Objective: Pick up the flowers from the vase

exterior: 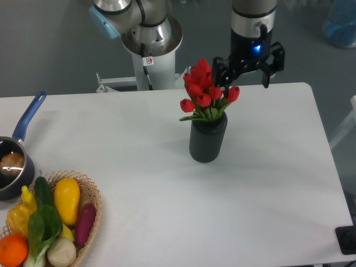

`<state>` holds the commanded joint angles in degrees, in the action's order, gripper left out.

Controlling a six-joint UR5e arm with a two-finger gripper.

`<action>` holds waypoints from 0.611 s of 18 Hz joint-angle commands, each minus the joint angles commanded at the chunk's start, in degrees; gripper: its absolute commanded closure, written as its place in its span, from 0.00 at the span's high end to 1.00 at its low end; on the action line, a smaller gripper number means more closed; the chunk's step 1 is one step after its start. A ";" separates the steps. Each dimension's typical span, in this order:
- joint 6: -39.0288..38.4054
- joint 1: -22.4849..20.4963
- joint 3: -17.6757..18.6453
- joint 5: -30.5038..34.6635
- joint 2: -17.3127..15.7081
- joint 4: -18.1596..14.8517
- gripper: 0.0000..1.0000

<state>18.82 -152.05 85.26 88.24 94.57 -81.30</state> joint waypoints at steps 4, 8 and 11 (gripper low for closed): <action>-2.19 -0.17 0.00 0.08 1.93 -0.44 1.00; -7.82 -0.88 -0.35 -0.44 2.29 0.09 1.00; -11.43 -0.70 -1.40 -0.53 5.27 0.35 1.00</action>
<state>7.39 -152.76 83.85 87.71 99.83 -80.95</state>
